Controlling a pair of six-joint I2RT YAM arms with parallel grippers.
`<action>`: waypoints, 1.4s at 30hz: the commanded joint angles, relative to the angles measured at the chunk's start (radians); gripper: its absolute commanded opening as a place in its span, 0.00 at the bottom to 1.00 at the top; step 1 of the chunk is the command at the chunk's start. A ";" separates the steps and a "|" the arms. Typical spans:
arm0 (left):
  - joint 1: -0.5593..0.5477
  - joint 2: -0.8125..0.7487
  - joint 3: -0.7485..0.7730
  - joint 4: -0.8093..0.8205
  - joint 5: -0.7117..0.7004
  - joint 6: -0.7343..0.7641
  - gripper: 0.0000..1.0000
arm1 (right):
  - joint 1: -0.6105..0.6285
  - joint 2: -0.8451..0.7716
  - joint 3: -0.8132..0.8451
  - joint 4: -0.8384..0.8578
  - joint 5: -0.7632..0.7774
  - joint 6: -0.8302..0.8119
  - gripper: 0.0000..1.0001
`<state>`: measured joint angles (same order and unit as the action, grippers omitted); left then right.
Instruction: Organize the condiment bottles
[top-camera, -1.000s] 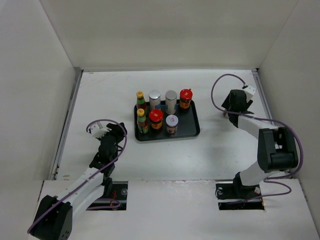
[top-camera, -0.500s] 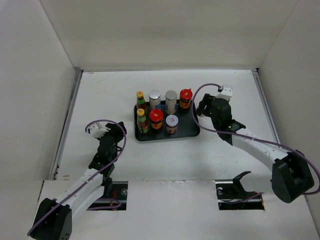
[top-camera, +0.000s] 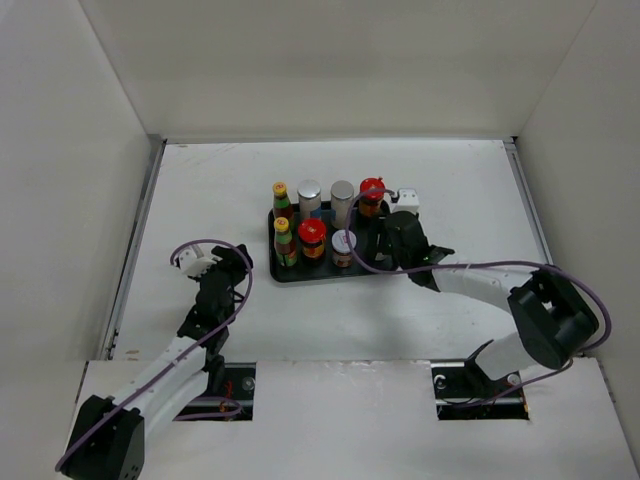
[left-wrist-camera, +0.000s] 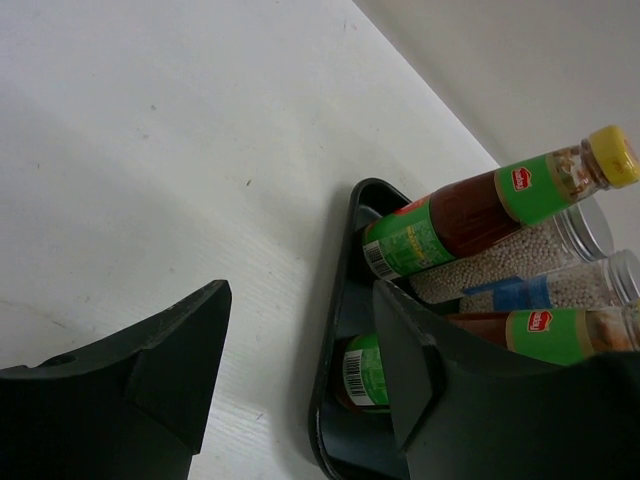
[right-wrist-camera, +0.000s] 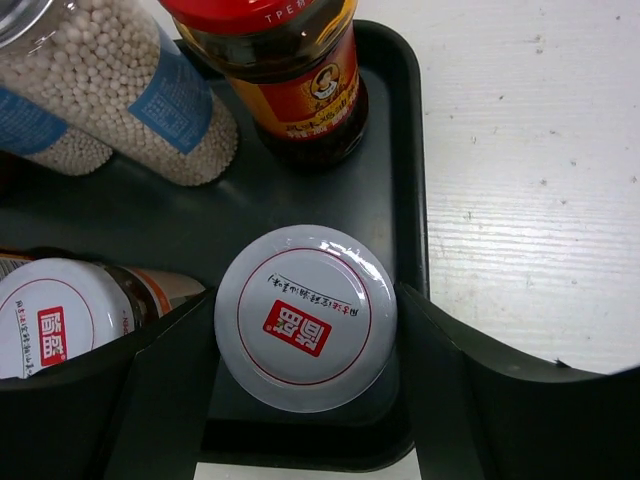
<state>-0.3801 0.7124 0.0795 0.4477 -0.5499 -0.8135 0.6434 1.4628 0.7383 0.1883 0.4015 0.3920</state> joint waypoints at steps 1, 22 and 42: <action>-0.003 0.007 0.022 0.017 -0.022 0.013 0.58 | 0.018 0.001 0.035 0.138 0.020 0.001 0.63; -0.042 -0.028 0.201 -0.200 -0.019 0.027 0.59 | -0.040 -0.305 -0.223 0.375 0.214 0.163 1.00; 0.109 0.061 0.442 -0.598 0.037 0.086 0.49 | -0.255 -0.486 -0.421 0.395 0.168 0.458 0.63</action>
<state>-0.2752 0.7784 0.4675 -0.0948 -0.5587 -0.7498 0.3981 0.9657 0.3233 0.5095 0.5629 0.8024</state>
